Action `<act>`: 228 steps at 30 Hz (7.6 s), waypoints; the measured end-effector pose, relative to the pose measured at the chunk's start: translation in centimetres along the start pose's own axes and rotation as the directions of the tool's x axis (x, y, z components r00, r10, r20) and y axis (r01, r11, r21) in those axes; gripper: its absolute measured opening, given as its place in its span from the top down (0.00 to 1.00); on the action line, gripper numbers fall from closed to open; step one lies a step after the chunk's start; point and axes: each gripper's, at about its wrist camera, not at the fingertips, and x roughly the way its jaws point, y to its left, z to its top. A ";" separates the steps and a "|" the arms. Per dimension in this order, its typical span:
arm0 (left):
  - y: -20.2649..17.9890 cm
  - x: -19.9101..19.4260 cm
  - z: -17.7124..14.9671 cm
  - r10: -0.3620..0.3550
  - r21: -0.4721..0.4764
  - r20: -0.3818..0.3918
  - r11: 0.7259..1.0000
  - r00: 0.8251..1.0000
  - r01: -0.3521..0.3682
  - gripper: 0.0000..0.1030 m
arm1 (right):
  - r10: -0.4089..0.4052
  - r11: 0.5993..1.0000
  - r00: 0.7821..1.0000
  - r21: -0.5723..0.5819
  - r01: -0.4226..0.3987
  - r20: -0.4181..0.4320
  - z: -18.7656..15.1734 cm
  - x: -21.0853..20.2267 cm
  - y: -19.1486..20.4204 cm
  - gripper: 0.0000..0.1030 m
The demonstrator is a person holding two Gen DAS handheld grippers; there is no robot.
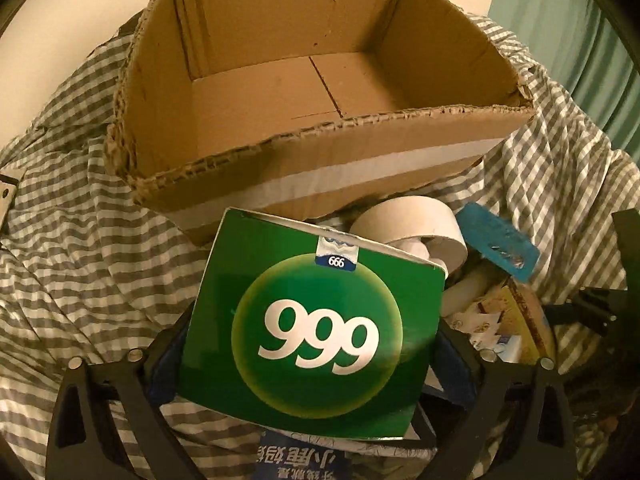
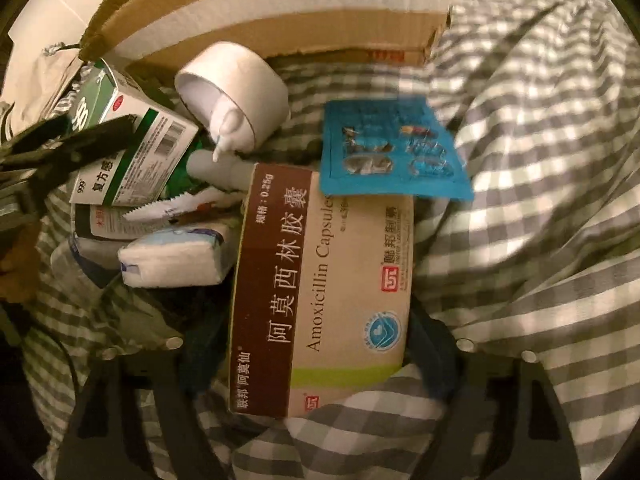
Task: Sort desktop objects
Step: 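Grasp the green medicine box with left tool while right tool grasps the Amoxicillin box, then carry both boxes over the cardboard box and open both tools to drop them, then withdraw both tools from the box back toward the remaining items, then grasp the printed sachet with left tool while right tool grasps the blue blister pack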
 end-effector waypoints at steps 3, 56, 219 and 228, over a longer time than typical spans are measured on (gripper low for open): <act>-0.2 -0.7 -0.4 0.006 -0.009 0.014 1.000 1.000 -0.006 0.04 | 0.016 1.000 1.000 -0.004 -0.016 0.023 -0.3 -0.7 0.0 0.25; -4.0 -24.9 0.9 0.269 -0.250 0.682 0.959 0.680 -0.129 0.04 | -0.202 0.942 0.465 0.042 0.332 0.862 0.3 -26.2 10.0 0.25; 2.6 2.9 -5.5 0.067 -0.441 -0.099 0.891 0.993 -0.105 0.42 | -0.246 0.945 0.940 -0.158 0.287 0.238 6.0 1.2 -0.1 0.09; 1.7 2.6 -5.9 0.055 -0.404 -0.079 0.911 0.995 -0.083 0.80 | -0.183 0.962 0.961 -0.166 0.218 0.206 5.7 1.3 -0.4 0.31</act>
